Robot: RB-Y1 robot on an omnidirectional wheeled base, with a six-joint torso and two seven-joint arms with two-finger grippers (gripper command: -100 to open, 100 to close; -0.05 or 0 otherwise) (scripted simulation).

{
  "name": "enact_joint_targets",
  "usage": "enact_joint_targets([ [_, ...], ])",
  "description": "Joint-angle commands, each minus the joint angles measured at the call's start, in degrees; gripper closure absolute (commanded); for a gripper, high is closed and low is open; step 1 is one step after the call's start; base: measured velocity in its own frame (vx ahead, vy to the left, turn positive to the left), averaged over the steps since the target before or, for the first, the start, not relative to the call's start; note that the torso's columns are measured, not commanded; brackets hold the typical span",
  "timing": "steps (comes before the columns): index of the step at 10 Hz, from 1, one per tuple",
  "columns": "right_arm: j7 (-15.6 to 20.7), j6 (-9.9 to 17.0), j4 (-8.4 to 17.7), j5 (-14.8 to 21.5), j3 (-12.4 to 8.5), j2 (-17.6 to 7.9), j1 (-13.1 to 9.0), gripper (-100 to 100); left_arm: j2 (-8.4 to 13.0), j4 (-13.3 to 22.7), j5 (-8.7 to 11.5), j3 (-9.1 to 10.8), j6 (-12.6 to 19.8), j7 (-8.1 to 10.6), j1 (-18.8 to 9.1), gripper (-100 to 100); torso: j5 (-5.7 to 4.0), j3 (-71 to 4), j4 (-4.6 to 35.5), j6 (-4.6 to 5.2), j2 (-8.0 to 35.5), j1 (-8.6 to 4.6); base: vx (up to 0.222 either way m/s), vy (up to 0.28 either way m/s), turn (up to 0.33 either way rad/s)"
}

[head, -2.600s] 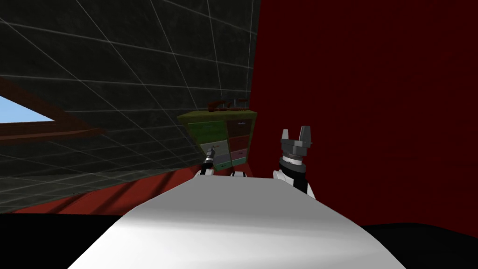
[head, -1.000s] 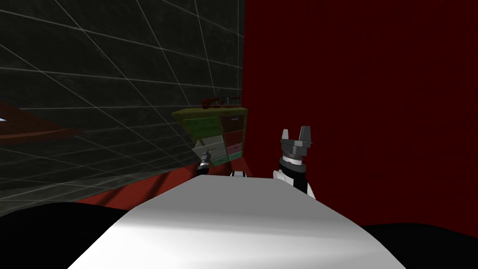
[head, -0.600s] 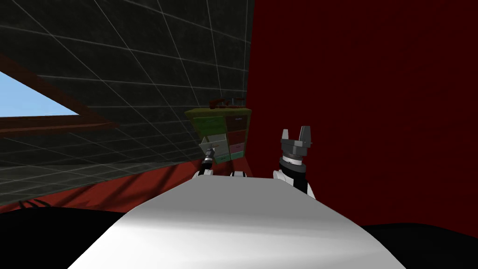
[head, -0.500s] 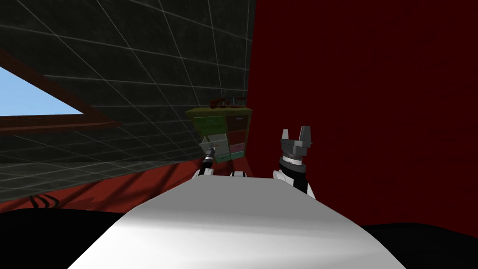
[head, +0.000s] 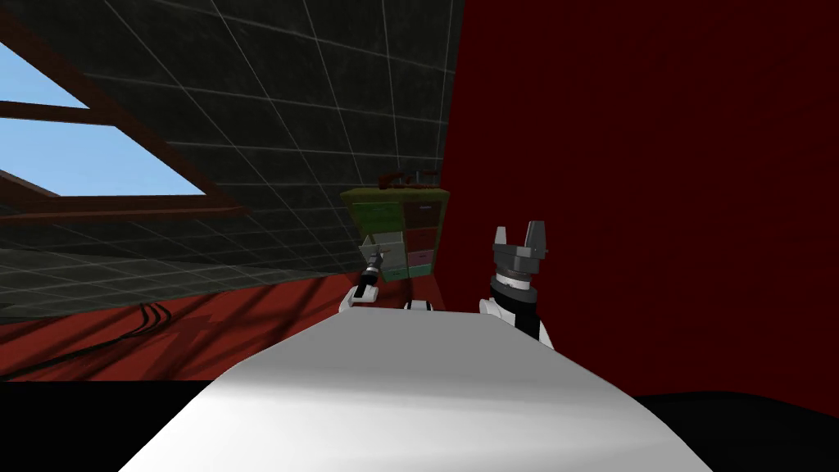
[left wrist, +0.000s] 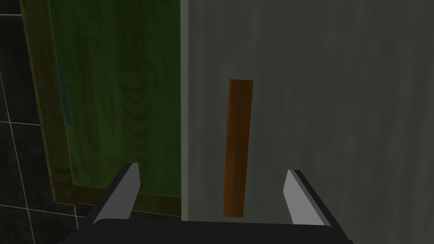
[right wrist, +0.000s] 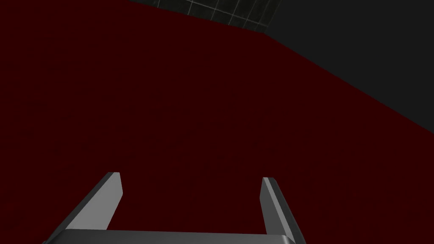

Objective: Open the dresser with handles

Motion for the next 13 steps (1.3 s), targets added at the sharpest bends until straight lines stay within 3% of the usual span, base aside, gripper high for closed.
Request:
enact_joint_targets([
  [1,0.0,0.0,0.0,0.0,0.0,0.0,0.0,0,1.2,3.5,-1.4,-0.79,1.5,2.06,-4.5,-100,0.00,0.0,0.0,0.03,-0.1,0.00,-0.054,-0.036,0.248],
  [4,0.0,0.0,0.0,0.0,0.0,0.0,0.0,0,2.1,5.4,-2.3,-1.36,2.6,3.47,-9.7,-100,0.01,0.0,0.0,-0.01,0.0,0.03,-0.040,-0.028,0.140],
  [5,0.0,0.0,0.0,0.0,0.0,0.0,0.0,0,2.1,5.4,-2.3,-1.36,2.6,3.47,-9.8,-100,0.00,0.0,0.0,0.05,0.0,0.01,-0.015,-0.009,-0.039],
  [7,0.0,0.0,0.0,0.0,0.0,0.0,0.0,0,3.8,9.3,-4.1,-2.49,4.8,6.29,-14.5,-100,-0.01,0.0,0.0,-0.06,0.0,0.04,-0.051,-0.026,0.283],
  [8,0.0,0.0,0.0,0.0,0.0,0.0,0.0,0,3.8,9.3,-4.1,-2.49,4.8,6.29,-16.4,-100,-0.01,0.1,0.0,-0.01,0.1,0.00,-0.054,-0.029,0.101],
  [9,0.0,0.0,0.0,0.0,0.0,0.0,0.0,0,3.6,9.0,-4.0,-2.36,4.8,5.93,-15.2,-100,-0.05,0.1,0.1,0.09,0.1,-0.06,-0.019,-0.009,0.007],
  [10,0.0,0.0,0.0,0.0,0.0,0.0,0.0,0,3.6,9.1,-4.0,-2.37,5.1,6.05,-15.3,0,-0.06,0.1,0.1,0.07,0.1,-0.08,0.000,0.000,0.000],
  [13,0.0,0.0,0.0,0.0,0.0,0.0,0.0,0,3.6,9.2,-4.0,-2.36,5.1,6.04,-15.2,0,-0.02,0.0,0.0,0.02,0.0,-0.02,0.000,0.000,0.000],
])
